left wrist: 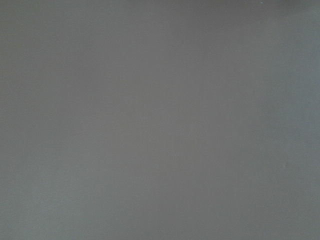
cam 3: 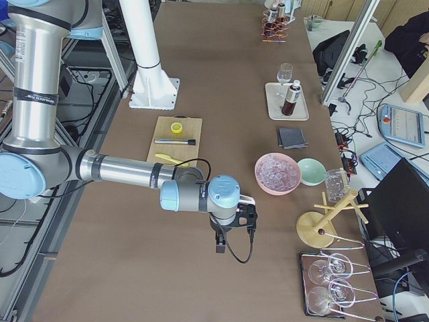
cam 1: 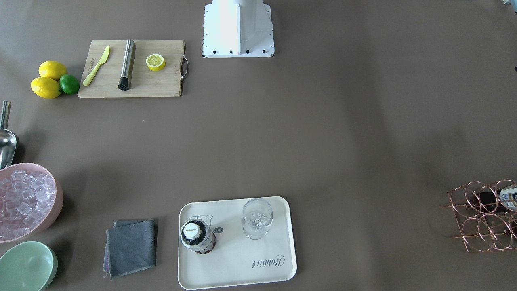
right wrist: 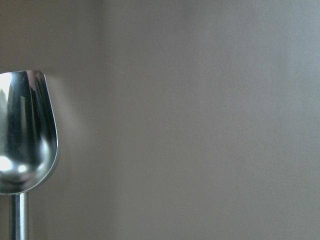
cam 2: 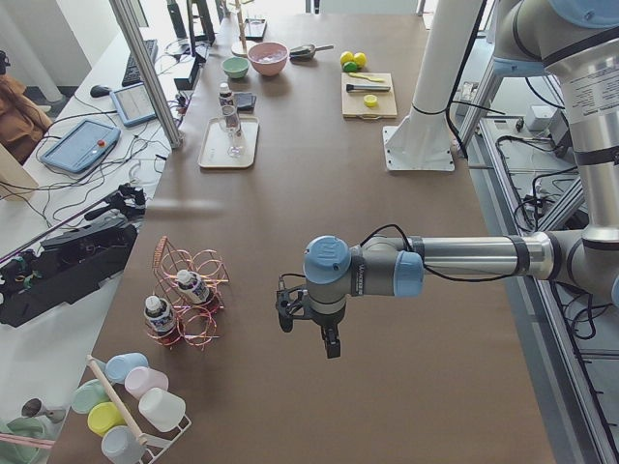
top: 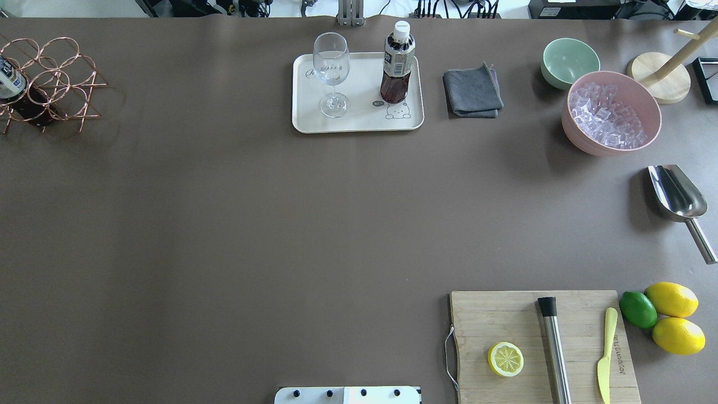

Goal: Take tea from basket to plate

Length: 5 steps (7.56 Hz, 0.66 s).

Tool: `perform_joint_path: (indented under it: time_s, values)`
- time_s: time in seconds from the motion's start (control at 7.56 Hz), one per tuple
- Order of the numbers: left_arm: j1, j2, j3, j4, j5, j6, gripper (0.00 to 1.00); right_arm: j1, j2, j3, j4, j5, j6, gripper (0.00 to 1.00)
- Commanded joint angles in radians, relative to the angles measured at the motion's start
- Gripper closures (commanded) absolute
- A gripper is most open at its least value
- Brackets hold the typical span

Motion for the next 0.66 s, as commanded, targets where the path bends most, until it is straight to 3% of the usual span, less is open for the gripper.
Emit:
perform_joint_path:
  time_s: [0.0, 0.53]
  values:
    - [0.013, -0.047, -0.017, 0.000, -0.045, 0.000, 0.01, 0.004, 0.001, 0.000, 0.000, 0.000, 0.000, 0.00]
    - [0.008, -0.035, -0.066, -0.001, -0.044, 0.001, 0.01, 0.007, -0.002, 0.002, 0.000, -0.001, 0.000, 0.00]
